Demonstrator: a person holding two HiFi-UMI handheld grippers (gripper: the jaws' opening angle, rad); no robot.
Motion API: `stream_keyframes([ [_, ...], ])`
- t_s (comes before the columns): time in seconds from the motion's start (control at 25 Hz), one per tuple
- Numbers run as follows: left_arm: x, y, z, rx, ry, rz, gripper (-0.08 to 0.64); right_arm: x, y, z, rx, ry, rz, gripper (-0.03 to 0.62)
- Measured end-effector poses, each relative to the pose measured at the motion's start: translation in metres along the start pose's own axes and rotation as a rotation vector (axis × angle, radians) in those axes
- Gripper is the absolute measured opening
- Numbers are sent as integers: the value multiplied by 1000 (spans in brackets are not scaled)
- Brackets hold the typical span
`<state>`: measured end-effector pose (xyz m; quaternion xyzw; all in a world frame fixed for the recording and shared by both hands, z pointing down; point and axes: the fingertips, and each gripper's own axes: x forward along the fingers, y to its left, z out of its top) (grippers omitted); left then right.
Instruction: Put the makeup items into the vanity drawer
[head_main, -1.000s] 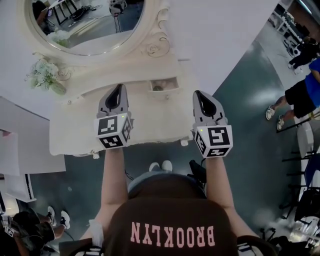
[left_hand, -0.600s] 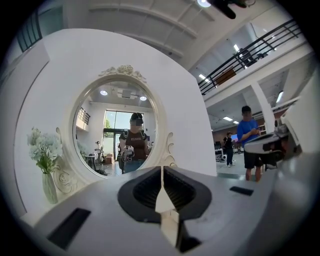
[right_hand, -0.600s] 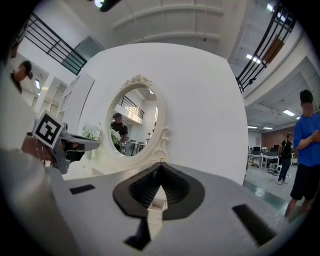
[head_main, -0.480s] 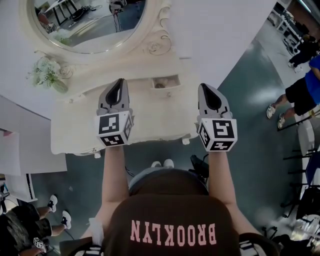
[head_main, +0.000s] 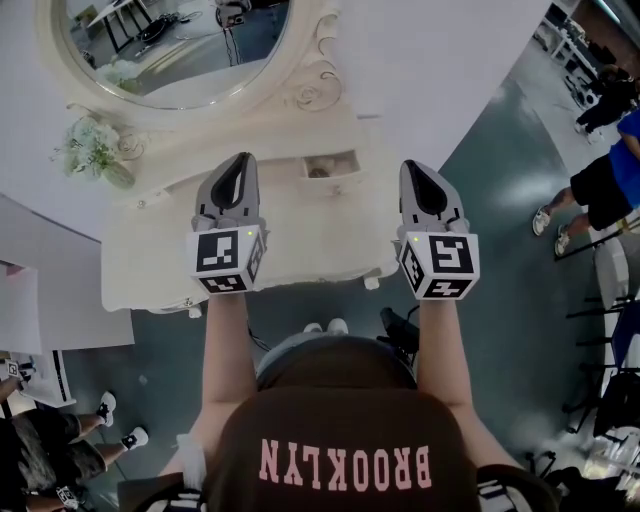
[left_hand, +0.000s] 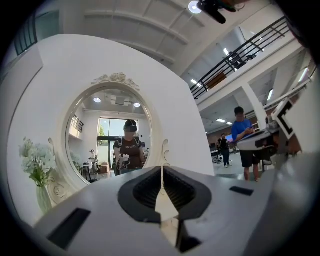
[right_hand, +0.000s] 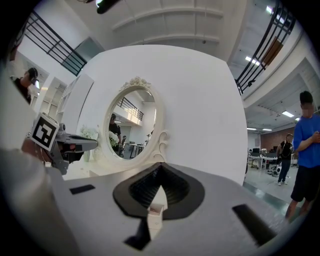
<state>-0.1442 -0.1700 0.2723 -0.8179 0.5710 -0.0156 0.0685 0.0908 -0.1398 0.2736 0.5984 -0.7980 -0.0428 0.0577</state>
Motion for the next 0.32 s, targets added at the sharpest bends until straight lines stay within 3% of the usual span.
stream_keyframes([
  [0.32,-1,3,-2,14,10,6,15,0,-1,-1,-6,8,3,-6],
])
